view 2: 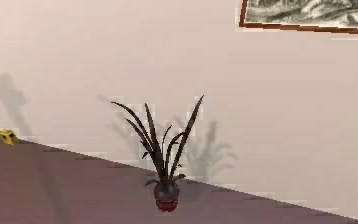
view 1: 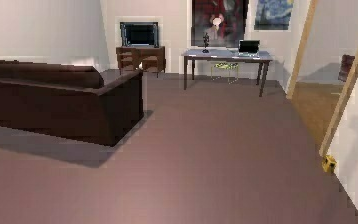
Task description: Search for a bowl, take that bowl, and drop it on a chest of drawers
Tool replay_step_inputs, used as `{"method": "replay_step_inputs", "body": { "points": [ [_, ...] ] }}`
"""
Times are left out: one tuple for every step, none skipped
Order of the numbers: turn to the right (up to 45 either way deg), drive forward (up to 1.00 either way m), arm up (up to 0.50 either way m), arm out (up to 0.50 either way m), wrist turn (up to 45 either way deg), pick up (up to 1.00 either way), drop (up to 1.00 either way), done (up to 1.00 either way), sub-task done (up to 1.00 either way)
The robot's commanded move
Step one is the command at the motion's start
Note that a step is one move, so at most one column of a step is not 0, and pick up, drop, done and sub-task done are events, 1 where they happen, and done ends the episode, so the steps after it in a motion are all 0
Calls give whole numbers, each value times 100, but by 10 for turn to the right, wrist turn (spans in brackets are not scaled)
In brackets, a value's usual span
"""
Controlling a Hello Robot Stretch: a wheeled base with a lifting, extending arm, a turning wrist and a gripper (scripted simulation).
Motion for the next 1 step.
{"method": "replay_step_inputs", "body": {
  "points": [
    [150,0,0,0,0,0,0,0,0]
  ]
}}
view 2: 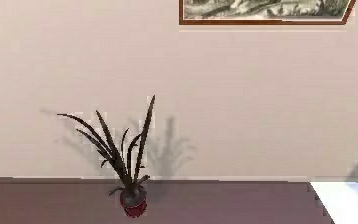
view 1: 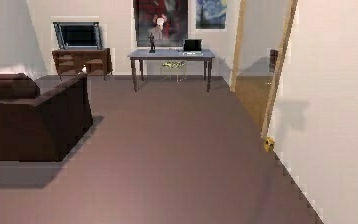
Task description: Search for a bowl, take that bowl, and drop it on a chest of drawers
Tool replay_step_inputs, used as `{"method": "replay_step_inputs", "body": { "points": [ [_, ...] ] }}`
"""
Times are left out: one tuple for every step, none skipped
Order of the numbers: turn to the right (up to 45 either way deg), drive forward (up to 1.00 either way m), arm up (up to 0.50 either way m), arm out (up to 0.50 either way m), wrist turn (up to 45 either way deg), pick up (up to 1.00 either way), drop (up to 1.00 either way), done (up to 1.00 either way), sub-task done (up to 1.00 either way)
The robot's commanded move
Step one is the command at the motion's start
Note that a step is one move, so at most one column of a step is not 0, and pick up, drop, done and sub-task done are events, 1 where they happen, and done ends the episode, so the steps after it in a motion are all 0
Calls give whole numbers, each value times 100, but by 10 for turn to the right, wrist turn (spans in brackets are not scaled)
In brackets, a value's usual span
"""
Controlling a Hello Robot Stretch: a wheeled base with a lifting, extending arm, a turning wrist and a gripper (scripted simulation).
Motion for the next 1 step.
{"method": "replay_step_inputs", "body": {
  "points": [
    [0,50,0,0,0,0,0,0,0]
  ]
}}
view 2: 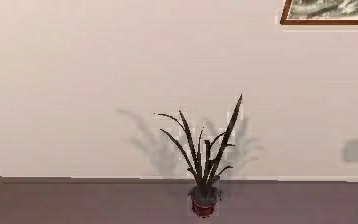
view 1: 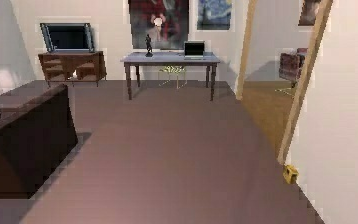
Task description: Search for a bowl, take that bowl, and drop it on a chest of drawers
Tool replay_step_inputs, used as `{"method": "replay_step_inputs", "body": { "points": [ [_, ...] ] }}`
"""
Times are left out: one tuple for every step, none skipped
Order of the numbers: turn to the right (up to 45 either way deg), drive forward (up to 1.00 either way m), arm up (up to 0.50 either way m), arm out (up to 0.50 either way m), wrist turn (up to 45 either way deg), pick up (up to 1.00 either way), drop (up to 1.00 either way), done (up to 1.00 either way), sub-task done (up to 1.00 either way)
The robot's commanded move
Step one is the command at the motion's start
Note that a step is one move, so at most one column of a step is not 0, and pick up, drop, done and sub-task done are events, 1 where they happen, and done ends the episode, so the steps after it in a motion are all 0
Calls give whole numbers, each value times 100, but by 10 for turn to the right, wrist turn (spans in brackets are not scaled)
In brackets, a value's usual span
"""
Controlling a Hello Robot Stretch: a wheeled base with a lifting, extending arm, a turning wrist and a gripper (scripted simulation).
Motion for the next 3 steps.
{"method": "replay_step_inputs", "body": {
  "points": [
    [120,0,0,0,0,0,0,0,0],
    [0,100,0,0,0,0,0,0,0],
    [30,0,0,0,0,0,0,0,0]
  ]
}}
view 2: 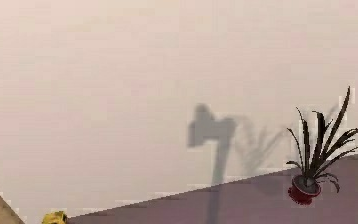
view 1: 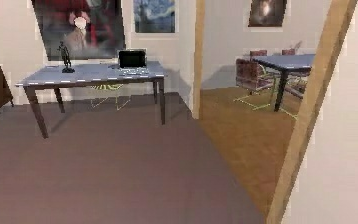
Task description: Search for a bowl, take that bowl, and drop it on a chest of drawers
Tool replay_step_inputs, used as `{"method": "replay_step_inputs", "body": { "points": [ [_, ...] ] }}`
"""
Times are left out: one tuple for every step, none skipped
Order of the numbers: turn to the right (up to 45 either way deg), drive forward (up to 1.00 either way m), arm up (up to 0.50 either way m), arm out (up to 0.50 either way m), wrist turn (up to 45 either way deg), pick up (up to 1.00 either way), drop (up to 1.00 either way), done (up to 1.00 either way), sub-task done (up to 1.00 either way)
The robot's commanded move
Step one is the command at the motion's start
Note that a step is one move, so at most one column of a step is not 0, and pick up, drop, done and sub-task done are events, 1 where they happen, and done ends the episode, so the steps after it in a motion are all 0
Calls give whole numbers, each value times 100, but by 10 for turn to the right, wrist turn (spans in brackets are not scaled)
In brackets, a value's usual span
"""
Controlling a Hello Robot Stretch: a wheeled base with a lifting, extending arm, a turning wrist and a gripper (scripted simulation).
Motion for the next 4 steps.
{"method": "replay_step_inputs", "body": {
  "points": [
    [0,100,0,0,0,0,0,0,0],
    [60,0,0,0,0,0,0,0,0],
    [0,20,0,0,0,0,0,0,0],
    [450,0,0,0,0,0,0,0,0]
  ]
}}
